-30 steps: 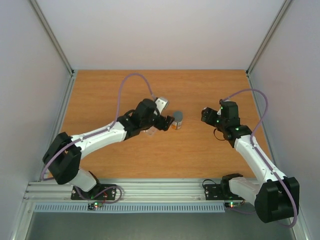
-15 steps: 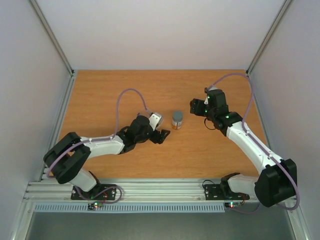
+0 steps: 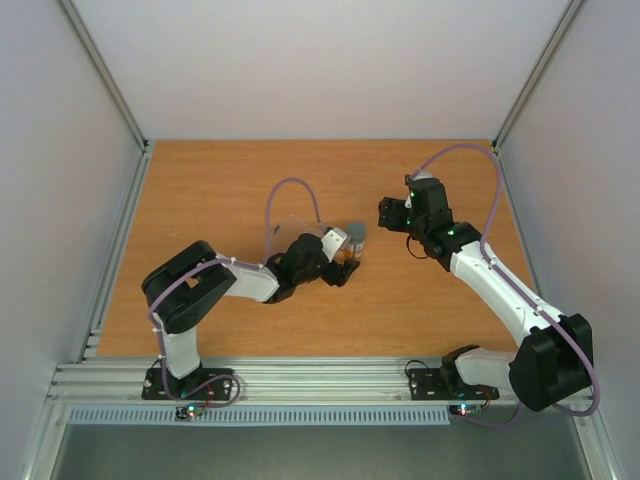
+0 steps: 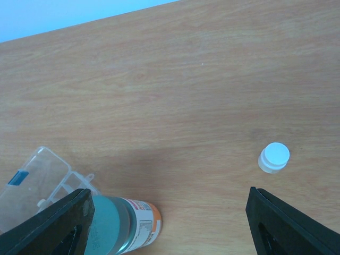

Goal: Sort the pills into containers
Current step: Place the lid of the pill bottle on the pill bottle, then pick up the pill bottle at the center of the board.

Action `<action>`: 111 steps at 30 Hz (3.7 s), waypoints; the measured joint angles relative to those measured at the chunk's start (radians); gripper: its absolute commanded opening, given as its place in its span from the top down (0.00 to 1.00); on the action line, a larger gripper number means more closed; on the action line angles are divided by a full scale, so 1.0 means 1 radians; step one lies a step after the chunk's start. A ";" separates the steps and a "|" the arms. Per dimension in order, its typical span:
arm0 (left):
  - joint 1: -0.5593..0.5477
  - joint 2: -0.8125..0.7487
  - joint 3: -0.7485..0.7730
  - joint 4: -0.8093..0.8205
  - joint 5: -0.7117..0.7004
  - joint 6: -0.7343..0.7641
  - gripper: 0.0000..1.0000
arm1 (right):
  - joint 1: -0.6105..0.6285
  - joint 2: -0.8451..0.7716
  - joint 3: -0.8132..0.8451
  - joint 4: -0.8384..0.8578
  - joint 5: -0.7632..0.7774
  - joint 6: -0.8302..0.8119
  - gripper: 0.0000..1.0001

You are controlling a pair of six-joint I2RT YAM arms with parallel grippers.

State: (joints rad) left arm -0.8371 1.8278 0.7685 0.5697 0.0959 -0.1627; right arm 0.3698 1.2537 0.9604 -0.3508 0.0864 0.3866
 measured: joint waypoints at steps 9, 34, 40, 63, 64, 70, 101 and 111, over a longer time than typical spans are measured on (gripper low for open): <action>-0.022 0.092 0.086 0.057 -0.069 0.029 0.19 | 0.000 0.000 0.010 -0.001 0.000 -0.005 0.19; -0.022 0.223 0.219 0.067 -0.191 0.042 0.23 | 0.000 -0.001 0.035 0.007 -0.002 -0.026 0.19; -0.022 0.230 0.219 0.070 -0.199 0.045 0.27 | 0.000 -0.001 0.035 0.008 -0.001 -0.029 0.19; 0.034 0.187 0.209 0.056 -0.053 0.045 0.40 | 0.000 0.006 0.035 0.030 -0.004 -0.028 0.20; 0.036 0.178 0.209 0.051 -0.035 0.045 0.40 | 0.000 0.008 0.035 0.030 -0.004 -0.027 0.20; 0.064 0.134 0.209 0.013 0.052 0.052 0.40 | 0.000 0.012 0.035 0.030 -0.005 -0.023 0.20; 0.063 0.137 0.134 -0.028 0.138 0.087 0.29 | 0.000 0.012 0.031 0.040 -0.005 0.004 0.20; 0.056 0.171 0.135 -0.019 0.110 0.089 0.29 | 0.000 0.011 0.007 0.054 -0.005 0.006 0.20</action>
State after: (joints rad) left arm -0.7815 1.9987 0.9035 0.5510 0.2062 -0.0738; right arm 0.3698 1.2652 0.9676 -0.2966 0.0814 0.3923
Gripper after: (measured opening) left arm 0.712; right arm 0.802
